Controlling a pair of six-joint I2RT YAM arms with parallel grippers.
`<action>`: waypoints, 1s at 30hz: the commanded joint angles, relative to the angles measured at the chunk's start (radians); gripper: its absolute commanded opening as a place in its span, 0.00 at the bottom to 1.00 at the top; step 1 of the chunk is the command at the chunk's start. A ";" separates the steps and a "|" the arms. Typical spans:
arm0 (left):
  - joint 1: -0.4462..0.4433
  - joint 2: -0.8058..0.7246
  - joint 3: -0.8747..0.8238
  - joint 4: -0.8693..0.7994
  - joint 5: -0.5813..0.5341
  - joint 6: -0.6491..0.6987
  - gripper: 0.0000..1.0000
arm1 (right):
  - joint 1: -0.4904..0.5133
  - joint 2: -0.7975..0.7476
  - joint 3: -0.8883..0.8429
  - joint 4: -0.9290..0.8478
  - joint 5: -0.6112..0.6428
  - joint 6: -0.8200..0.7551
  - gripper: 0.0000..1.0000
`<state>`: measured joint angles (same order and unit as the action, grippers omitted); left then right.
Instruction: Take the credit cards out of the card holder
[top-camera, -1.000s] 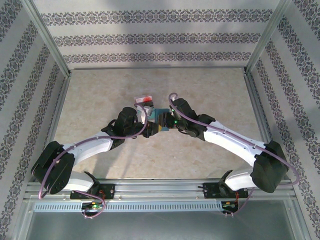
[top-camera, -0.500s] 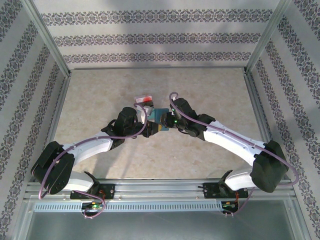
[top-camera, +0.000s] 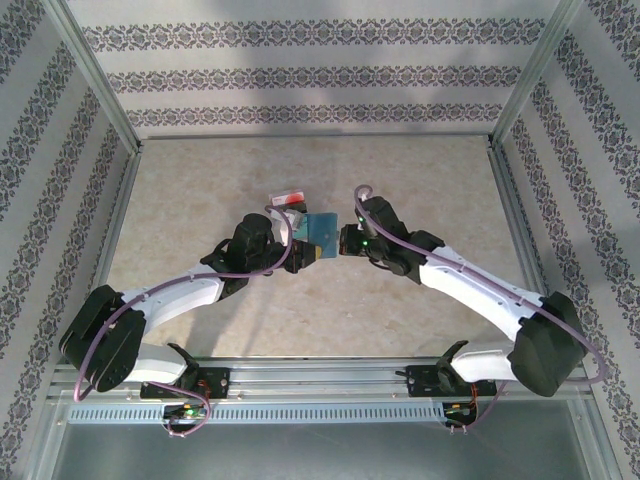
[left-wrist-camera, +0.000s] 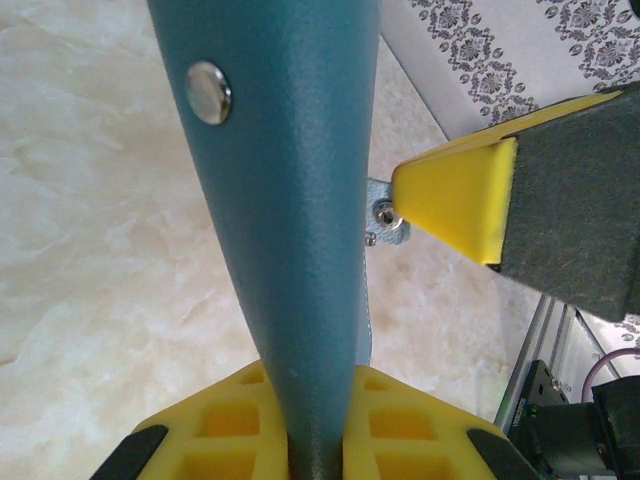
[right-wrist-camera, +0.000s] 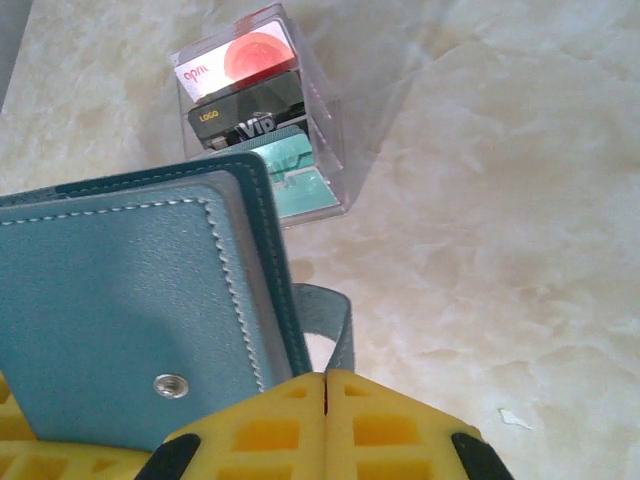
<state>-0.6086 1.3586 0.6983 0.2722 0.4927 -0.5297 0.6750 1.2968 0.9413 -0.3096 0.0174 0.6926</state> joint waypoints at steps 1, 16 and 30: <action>0.003 -0.033 0.023 0.024 0.003 0.028 0.00 | -0.026 -0.057 -0.036 -0.012 -0.021 -0.051 0.13; 0.066 -0.076 0.012 0.061 0.182 0.057 0.00 | -0.195 -0.259 -0.271 0.391 -0.527 -0.141 0.82; 0.079 -0.106 0.002 0.102 0.286 0.045 0.00 | -0.214 -0.206 -0.282 0.435 -0.519 -0.130 0.58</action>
<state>-0.5411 1.2938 0.6979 0.2993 0.7345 -0.4858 0.4793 1.1023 0.6777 0.0822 -0.4927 0.5705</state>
